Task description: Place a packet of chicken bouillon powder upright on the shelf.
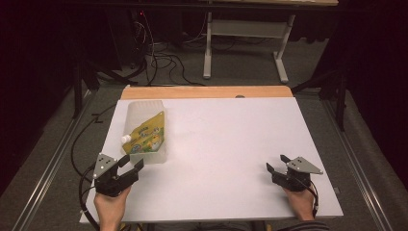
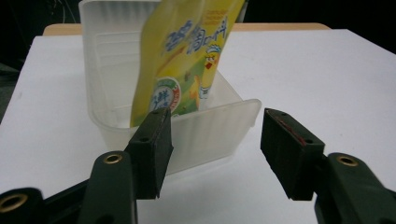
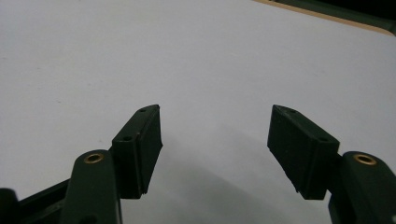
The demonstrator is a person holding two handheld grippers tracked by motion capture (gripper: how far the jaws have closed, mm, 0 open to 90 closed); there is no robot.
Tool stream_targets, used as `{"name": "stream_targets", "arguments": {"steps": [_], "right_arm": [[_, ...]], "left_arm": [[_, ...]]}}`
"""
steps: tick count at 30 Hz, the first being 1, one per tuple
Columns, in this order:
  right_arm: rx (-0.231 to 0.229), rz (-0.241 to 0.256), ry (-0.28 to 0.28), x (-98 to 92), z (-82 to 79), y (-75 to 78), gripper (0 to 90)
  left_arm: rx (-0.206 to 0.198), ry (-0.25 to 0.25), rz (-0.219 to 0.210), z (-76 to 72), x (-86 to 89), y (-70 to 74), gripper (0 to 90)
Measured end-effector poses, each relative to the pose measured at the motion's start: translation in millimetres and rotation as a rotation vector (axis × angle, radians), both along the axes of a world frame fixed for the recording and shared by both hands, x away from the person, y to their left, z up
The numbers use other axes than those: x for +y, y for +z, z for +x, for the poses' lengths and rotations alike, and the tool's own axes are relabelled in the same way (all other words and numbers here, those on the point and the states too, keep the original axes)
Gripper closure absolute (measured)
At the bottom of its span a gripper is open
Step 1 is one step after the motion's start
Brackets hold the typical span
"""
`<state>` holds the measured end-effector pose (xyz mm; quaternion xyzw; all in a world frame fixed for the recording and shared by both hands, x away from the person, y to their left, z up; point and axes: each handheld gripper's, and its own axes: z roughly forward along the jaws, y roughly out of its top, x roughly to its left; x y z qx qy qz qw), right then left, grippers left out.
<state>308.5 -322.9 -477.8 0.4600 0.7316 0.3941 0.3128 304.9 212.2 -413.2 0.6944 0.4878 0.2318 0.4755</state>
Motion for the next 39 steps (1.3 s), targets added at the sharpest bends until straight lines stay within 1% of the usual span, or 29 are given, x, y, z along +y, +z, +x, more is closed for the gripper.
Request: {"name": "stream_targets", "arguments": {"steps": [3, 7, 11, 16, 18, 20, 23, 26, 30, 33, 36, 39], "right_arm": [[-0.002, -0.002, 0.004, -0.4, 0.5, -0.1, 35.6], [0.000, -0.012, 0.005, 0.4, 0.9, -0.3, 35.6], [0.008, -0.006, -0.002, 0.5, 0.9, -0.2, 35.7], [0.001, -0.013, 0.003, 0.4, 1.0, -0.2, 35.7], [-0.001, -0.013, 0.005, 0.2, 1.0, -0.3, 35.6], [0.000, -0.014, 0.006, 0.7, 0.8, -0.3, 35.6], [0.002, -0.009, -0.002, 0.7, 0.5, -0.2, 35.6], [-0.001, -0.012, 0.002, 0.5, 0.7, -0.3, 35.6], [-0.002, -0.008, 0.003, 0.7, 0.4, -0.3, 35.6], [-0.004, -0.014, 0.005, 0.6, 0.4, -0.2, 35.6], [-0.003, -0.013, 0.004, 0.8, 0.3, -0.3, 35.5], [-0.001, -0.009, 0.001, 0.7, 0.3, -0.2, 35.0]], "left_arm": [[-0.005, -0.019, -0.003, -3.3, -3.6, 0.3, 42.9], [-0.010, -0.043, 0.013, -6.3, -9.8, -1.9, 42.9], [-0.016, -0.077, 0.019, -7.9, -16.2, -3.7, 43.1], [-0.012, -0.117, 0.032, -6.6, -26.6, -5.1, 43.1], [-0.015, -0.136, 0.034, -6.0, -30.5, -5.3, 43.0], [-0.021, -0.143, 0.040, -4.8, -34.5, -6.1, 42.6], [-0.014, -0.165, 0.026, -2.9, -40.1, -6.7, 42.1], [-0.013, -0.189, 0.039, -1.1, -47.4, -8.0, 41.5], [-0.009, -0.213, 0.036, 1.4, -54.8, -10.0, 41.6], [-0.017, -0.227, 0.032, 4.3, -59.5, -8.2, 41.3], [-0.025, -0.232, 0.016, 7.6, -62.7, -5.2, 41.1], [-0.030, -0.247, 0.017, 9.1, -68.3, -2.9, 41.1]]}}
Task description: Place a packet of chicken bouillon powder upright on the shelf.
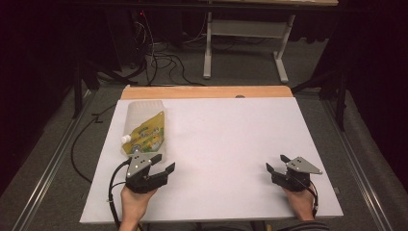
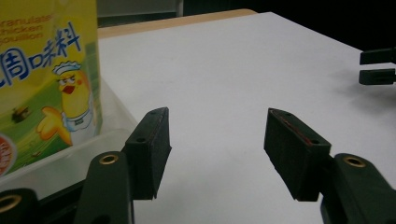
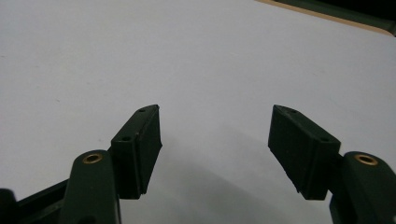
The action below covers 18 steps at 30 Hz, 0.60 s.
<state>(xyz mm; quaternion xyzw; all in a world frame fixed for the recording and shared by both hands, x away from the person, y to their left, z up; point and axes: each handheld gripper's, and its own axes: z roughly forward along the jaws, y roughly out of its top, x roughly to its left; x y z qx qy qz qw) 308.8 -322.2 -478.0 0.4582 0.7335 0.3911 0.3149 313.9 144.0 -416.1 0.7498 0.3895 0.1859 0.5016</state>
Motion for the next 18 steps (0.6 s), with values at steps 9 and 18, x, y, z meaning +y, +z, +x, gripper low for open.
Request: {"name": "stream_targets", "arguments": {"steps": [9, 18], "right_arm": [[-0.004, -0.001, 0.004, -0.4, 0.3, 0.0, 35.0], [0.002, -0.003, 0.002, -0.5, 0.5, 0.0, 35.0]], "left_arm": [[0.003, -0.028, 0.006, 5.5, -16.5, -2.6, 39.9], [0.016, -0.053, -0.001, 10.8, -30.5, -5.6, 38.8]]}}
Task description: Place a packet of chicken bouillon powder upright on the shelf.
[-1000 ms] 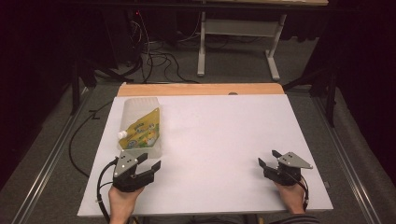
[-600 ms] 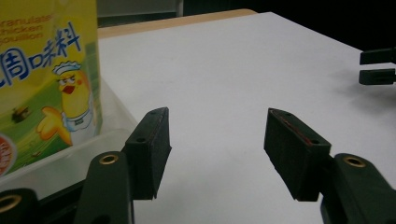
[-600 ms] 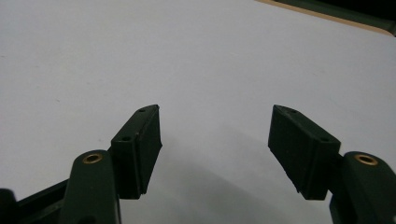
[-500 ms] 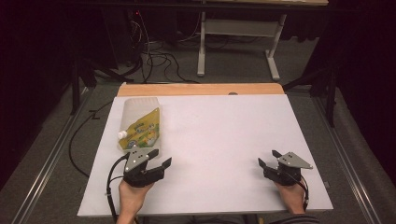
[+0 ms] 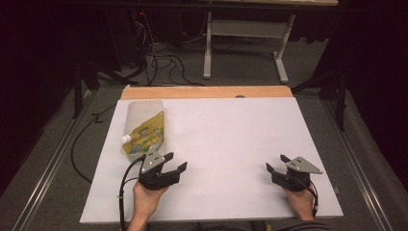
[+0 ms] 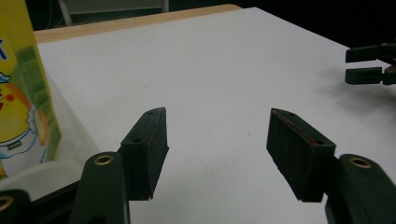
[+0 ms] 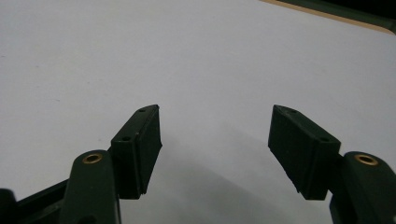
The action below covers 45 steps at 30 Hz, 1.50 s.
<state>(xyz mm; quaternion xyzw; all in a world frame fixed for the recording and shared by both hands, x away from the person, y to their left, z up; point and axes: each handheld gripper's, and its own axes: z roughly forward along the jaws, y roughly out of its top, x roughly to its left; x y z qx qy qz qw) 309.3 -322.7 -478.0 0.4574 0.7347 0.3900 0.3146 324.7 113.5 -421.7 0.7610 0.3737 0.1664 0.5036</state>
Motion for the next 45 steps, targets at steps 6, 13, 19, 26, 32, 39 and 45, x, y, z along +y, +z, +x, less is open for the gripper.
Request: {"name": "stream_targets", "arguments": {"steps": [6, 13, 19, 26, 32, 39, 45], "right_arm": [[0.001, 0.001, 0.000, -0.1, 0.1, 0.0, 35.1], [0.004, 0.000, -0.001, 0.6, 0.3, -0.2, 35.1], [0.001, -0.003, 0.001, 0.5, 0.2, -0.1, 35.1], [0.001, -0.002, 0.003, 0.6, -0.2, -0.1, 35.1], [0.000, -0.003, 0.003, 0.5, 0.1, -0.1, 35.1], [-0.004, 0.002, 0.000, 0.1, -0.4, -0.1, 35.0], [-0.003, 0.004, -0.003, 0.1, -0.6, -0.1, 35.0]], "left_arm": [[0.003, -0.019, -0.002, 2.9, -9.1, -2.9, 39.1], [0.018, -0.032, 0.003, 7.3, -18.1, -8.4, 38.8], [0.014, -0.036, 0.000, 10.5, -28.6, -12.6, 38.8], [0.006, -0.029, 0.018, 13.8, -36.8, -18.2, 38.6], [0.017, -0.026, 0.001, 17.8, -40.3, -23.5, 38.6], [0.020, -0.021, 0.017, 20.8, -47.5, -29.9, 38.5], [0.018, -0.010, 0.027, 23.3, -50.7, -33.7, 38.6]]}}
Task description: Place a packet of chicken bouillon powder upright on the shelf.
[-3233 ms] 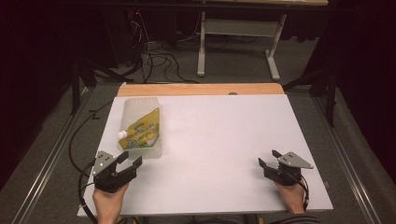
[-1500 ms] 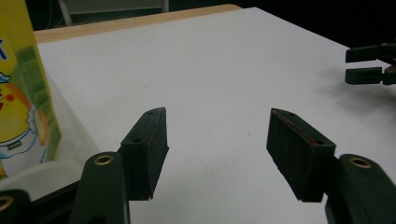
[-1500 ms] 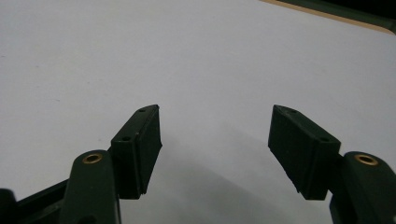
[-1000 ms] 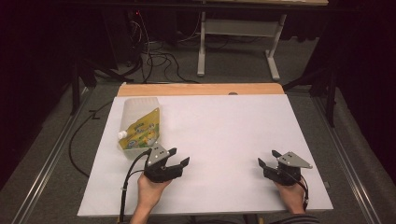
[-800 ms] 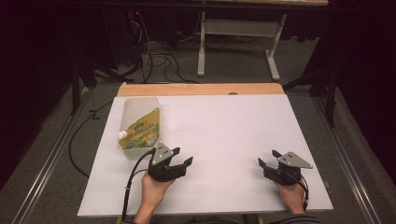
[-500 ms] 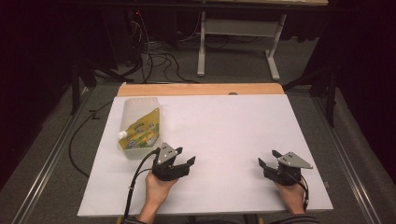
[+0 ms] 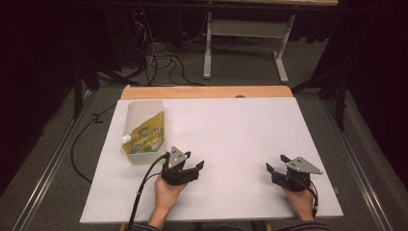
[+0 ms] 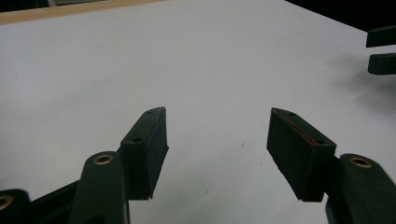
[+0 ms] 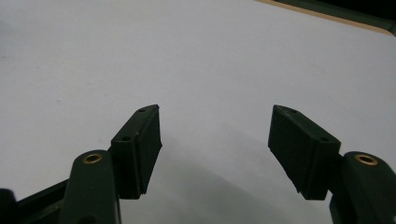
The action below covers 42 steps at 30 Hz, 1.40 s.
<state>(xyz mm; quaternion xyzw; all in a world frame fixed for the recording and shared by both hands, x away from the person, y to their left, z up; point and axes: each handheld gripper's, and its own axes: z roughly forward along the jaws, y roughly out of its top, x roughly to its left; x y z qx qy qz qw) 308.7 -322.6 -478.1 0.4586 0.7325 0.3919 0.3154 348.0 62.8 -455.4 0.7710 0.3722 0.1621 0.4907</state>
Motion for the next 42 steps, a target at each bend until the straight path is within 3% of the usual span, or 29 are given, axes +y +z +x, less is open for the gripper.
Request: {"name": "stream_targets", "arguments": {"steps": [15, 23, 31, 36, 42], "right_arm": [[0.000, 0.000, 0.002, 0.3, 0.1, -0.1, 34.9], [-0.003, -0.001, 0.005, -0.2, 0.0, 0.0, 34.9], [-0.001, -0.002, 0.002, 0.2, -0.5, 0.1, 34.8], [-0.001, 0.000, 0.003, 0.4, -0.2, -0.1, 34.8], [0.000, -0.007, 0.006, 0.3, 0.3, -0.1, 34.8]], "left_arm": [[0.027, 0.020, 0.030, 10.4, -10.5, -15.3, 40.9], [0.011, 0.037, 0.038, 12.6, -12.4, -18.9, 40.5], [-0.004, 0.046, 0.080, 14.5, -17.0, -26.0, 40.6], [0.002, 0.057, 0.068, 14.8, -15.3, -26.1, 40.7], [0.000, 0.065, 0.012, 14.3, -10.2, -26.5, 40.3]]}}
